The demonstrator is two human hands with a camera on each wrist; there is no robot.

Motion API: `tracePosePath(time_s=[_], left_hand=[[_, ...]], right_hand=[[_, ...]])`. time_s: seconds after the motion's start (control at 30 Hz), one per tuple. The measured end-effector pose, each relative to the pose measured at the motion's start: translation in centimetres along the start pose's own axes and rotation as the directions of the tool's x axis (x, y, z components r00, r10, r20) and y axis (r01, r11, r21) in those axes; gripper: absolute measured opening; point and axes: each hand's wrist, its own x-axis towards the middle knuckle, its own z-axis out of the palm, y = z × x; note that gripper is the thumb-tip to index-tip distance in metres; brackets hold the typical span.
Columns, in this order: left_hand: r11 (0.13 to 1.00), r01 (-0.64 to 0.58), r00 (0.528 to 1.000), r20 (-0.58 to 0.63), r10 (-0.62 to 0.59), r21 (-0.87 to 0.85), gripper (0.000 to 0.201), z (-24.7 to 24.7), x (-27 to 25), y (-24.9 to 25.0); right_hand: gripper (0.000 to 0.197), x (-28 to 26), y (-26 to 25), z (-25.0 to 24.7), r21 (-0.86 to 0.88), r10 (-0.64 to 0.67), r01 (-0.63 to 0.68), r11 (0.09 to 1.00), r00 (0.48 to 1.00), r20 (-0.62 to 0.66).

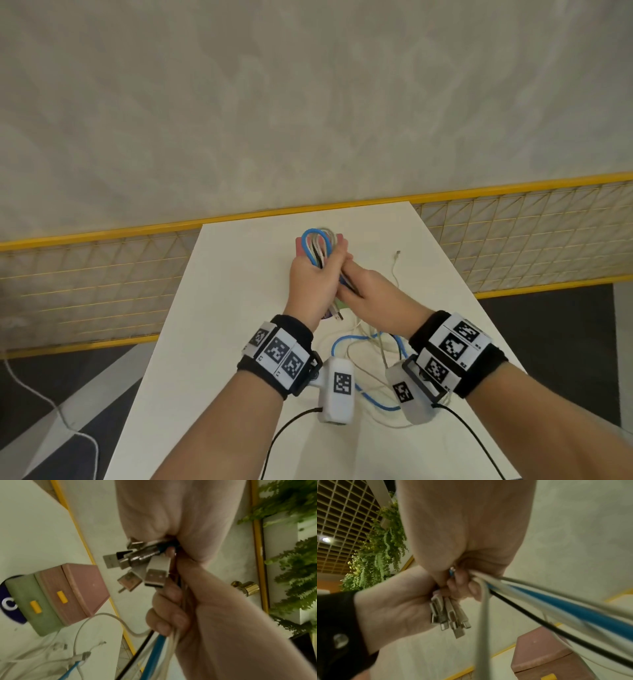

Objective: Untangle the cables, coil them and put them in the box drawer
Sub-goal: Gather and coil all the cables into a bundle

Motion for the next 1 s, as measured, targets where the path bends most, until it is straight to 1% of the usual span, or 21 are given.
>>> tracePosePath(time_s=[0.07,0.13,0.2,0.27,0.33,0.4,0.43,0.47,0.5,0.53,0.57,0.6,0.63,0.67,0.7,0.73,0.77,0.8,0.87,0.93,1.0], left_hand=[[1.0,0.011,0.993,-0.118,-0.009,0.011,0.037,-0.6,0.9,0.2],[0.999,0.032,0.981,-0.189,-0.034,-0.009,0.042,-1.2,1.6,0.5],[1.0,-0.004,0.984,-0.18,-0.001,-0.025,0.045,-1.3,2.0,0.7],[0.997,-0.049,0.989,-0.141,0.041,-0.061,0.049,-1.1,1.8,0.9],[0.986,-0.079,0.987,-0.149,0.056,-0.147,0.051,-1.2,1.6,1.3],[0.954,-0.097,0.985,-0.167,0.05,-0.283,0.047,-1.7,1.7,2.0],[0.936,-0.1,0.986,-0.162,0.048,-0.336,0.045,-1.9,1.8,2.3],[0.927,-0.104,0.987,-0.155,0.051,-0.36,0.044,-2.2,2.0,2.5],[0.928,-0.111,0.988,-0.144,0.063,-0.355,0.044,-2.4,2.2,2.5],[0.933,-0.118,0.989,-0.129,0.079,-0.341,0.045,-2.5,2.3,2.5],[0.936,-0.125,0.989,-0.113,0.092,-0.329,0.045,-2.3,2.3,2.5],[0.936,-0.132,0.99,-0.094,0.107,-0.327,0.045,-2.0,2.3,2.5],[0.933,-0.143,0.989,-0.071,0.127,-0.33,0.045,-1.6,2.1,2.6],[0.931,-0.153,0.988,-0.048,0.146,-0.331,0.045,-1.1,1.9,2.8],[0.932,-0.154,0.988,-0.025,0.154,-0.328,0.047,-0.8,1.8,3.0],[0.937,-0.143,0.989,-0.007,0.149,-0.32,0.048,-0.8,1.7,3.2],[0.943,-0.125,0.991,0.006,0.134,-0.308,0.049,-1.0,1.8,3.3],[0.949,-0.11,0.993,0.016,0.12,-0.294,0.049,-1.5,1.9,3.5],[0.968,-0.087,0.994,0.045,0.101,-0.234,0.048,-3.0,2.2,3.4],[0.993,-0.049,0.994,0.093,0.059,-0.104,0.048,-4.3,2.4,3.1],[1.0,0.026,0.991,0.127,-0.028,0.016,0.049,-5.3,2.4,2.8]], right_hand=[[0.019,-0.1,0.3,-0.4,-0.01,-0.028,0.028,1.0,0.999,0.029],[0.028,-0.3,1.0,-0.4,0.003,-0.019,0.019,1.0,0.999,0.043],[0.032,-0.4,1.7,-0.2,0.033,0.011,-0.012,0.999,0.999,0.045],[0.022,-0.6,2.6,-0.1,0.012,0.02,-0.021,1.0,0.996,0.082],[0.009,-1.2,4.1,-0.2,-0.088,0.086,-0.072,0.994,0.982,0.167],[0.012,-1.8,5.5,-0.6,-0.208,0.192,-0.143,0.968,0.952,0.237],[0.008,-2.1,5.9,-1.0,-0.285,0.257,-0.183,0.941,0.934,0.248],[0.014,-2.1,6.6,-1.3,-0.35,0.27,-0.178,0.92,0.934,0.233],[0.045,-2.2,6.4,-1.6,-0.405,0.274,-0.169,0.899,0.937,0.218],[0.079,-1.6,6.3,-1.6,-0.397,0.241,-0.147,0.906,0.95,0.199],[0.103,-0.9,5.5,-1.4,-0.336,0.188,-0.123,0.934,0.968,0.166],[0.114,0.1,4.5,-0.9,-0.241,0.127,-0.094,0.966,0.984,0.123],[0.112,1.1,3.5,-0.1,-0.111,0.073,-0.065,0.992,0.994,0.077],[0.094,1.9,2.8,0.8,0.035,0.037,-0.038,0.999,0.999,0.031],[0.062,2.5,2.2,1.6,0.135,0.056,-0.053,0.989,0.998,-0.018],[0.03,2.8,1.7,2.2,0.169,0.07,-0.059,0.984,0.996,-0.055],[0.019,2.9,1.9,2.4,0.134,0.082,-0.069,0.989,0.993,-0.091],[0.021,3.0,2.4,2.5,0.067,0.096,-0.09,0.994,0.991,-0.09],[0.016,2.9,3.5,1.8,-0.061,0.167,-0.167,0.984,0.986,0.0],[0.01,3.1,4.4,0.7,-0.183,0.209,-0.191,0.964,0.974,0.085],[0.013,3.3,5.0,-0.4,-0.272,0.266,-0.225,0.936,0.956,0.126]])
